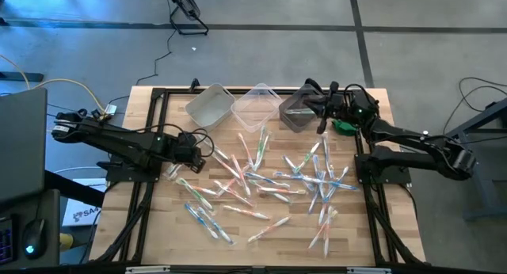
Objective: Pick & Place Toothbrushes
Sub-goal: Put the orange toothbrush into the white bin
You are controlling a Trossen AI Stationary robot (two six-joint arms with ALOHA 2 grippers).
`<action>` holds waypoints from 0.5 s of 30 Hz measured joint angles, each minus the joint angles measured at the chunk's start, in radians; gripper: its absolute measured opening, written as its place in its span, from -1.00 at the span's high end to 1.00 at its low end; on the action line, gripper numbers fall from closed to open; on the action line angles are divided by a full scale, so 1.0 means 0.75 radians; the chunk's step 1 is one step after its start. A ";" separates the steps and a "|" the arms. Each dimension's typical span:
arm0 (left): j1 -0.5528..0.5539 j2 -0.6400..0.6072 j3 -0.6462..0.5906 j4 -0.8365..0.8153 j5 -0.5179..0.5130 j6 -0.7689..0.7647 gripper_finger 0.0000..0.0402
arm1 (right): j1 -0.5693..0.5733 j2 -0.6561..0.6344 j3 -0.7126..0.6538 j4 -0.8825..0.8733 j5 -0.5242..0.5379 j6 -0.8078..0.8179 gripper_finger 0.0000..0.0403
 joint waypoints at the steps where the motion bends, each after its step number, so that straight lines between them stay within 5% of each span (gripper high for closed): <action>1: 0.000 0.000 0.000 -0.002 -0.006 -0.001 0.75 | 0.000 0.000 0.000 0.027 0.000 0.000 0.98; 7: 0.000 0.000 0.000 -0.001 -0.010 -0.002 0.52 | 0.000 0.000 0.001 0.101 0.000 0.001 0.98; 15: 0.000 0.000 0.000 0.000 0.002 -0.015 0.49 | 0.001 0.000 0.001 0.049 -0.001 -0.064 0.98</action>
